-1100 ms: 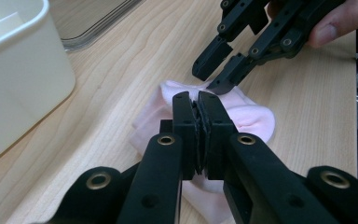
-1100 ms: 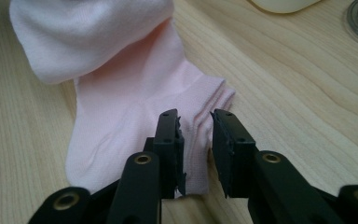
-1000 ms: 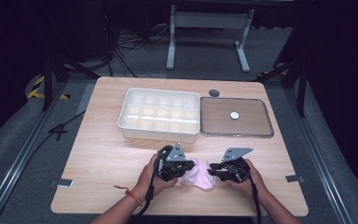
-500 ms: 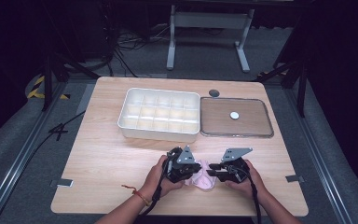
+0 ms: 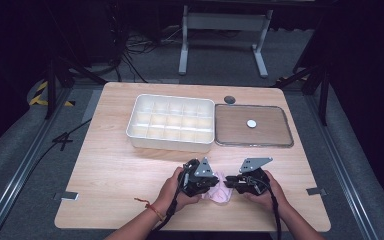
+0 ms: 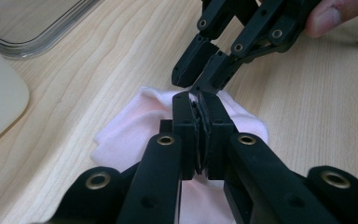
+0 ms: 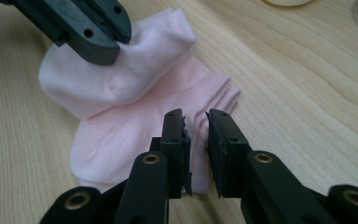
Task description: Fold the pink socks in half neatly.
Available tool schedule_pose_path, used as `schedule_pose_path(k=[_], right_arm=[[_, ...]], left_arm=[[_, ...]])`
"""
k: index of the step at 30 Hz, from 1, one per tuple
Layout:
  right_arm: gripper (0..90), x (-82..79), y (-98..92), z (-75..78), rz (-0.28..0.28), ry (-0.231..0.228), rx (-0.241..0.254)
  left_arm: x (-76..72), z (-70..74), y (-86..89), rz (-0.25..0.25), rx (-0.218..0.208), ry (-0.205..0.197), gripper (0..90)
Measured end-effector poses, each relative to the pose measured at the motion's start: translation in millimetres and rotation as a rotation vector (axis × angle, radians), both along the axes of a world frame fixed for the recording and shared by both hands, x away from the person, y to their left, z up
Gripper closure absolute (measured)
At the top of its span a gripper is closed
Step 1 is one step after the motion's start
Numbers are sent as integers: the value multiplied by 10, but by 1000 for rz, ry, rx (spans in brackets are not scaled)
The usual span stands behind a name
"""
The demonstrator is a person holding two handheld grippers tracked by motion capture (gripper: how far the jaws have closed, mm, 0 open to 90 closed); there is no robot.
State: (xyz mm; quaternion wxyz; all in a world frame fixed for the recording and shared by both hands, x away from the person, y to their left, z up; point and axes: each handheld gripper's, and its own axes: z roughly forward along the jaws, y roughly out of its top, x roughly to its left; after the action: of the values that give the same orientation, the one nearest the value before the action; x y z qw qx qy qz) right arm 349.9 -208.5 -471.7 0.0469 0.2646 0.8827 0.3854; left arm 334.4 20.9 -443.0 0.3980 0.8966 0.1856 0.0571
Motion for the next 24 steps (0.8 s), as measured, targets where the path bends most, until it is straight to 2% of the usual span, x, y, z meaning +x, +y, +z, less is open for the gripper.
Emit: schedule_pose_path(k=[2, 5, 8, 9, 12, 14, 16, 17, 18, 19, 20, 22, 24], right_arm=[[786, 4, 0, -9, 2, 12, 8], [785, -4, 0, -10, 0, 6, 5], [764, -19, 10, 9, -4, -20, -16], [768, -32, -7, 53, -17, -46, -22], [785, -33, -43, 77, -33, -55, -19], [805, -33, -32, 10, -30, -47, -58], [806, -35, -29, 5, -25, -50, -54], [805, -38, -8, 16, -21, -53, -62], [805, -38, -8, 16, -21, -53, -62], [805, -38, -3, 11, -20, -52, -59], [805, -38, -3, 10, -20, -52, -58], [805, -36, -11, 11, -16, -48, -56], [806, -38, -13, 11, -18, -48, -56]], left_arm=[[1, -12, -28, -3, 7, 5, 860], [4, -24, -59, -9, 11, 5, 857], [4, -31, -72, -10, 24, 2, 857], [2, -38, -78, -8, 20, 4, 856], [8, -47, -78, -6, 16, 9, 851], [10, -53, -82, -1, 1, 17, 822], [6, -44, -85, -2, -21, 12, 798], [3, -9, -73, 10, -36, 4, 736], [3, -9, -73, 10, -36, 4, 717], [1, 32, -41, 13, -72, 8, 695], [1, 32, -41, 13, -72, 8, 676], [-7, 113, 34, 26, -108, 8, 665], [-23, 145, 87, 20, -103, -3, 678]])
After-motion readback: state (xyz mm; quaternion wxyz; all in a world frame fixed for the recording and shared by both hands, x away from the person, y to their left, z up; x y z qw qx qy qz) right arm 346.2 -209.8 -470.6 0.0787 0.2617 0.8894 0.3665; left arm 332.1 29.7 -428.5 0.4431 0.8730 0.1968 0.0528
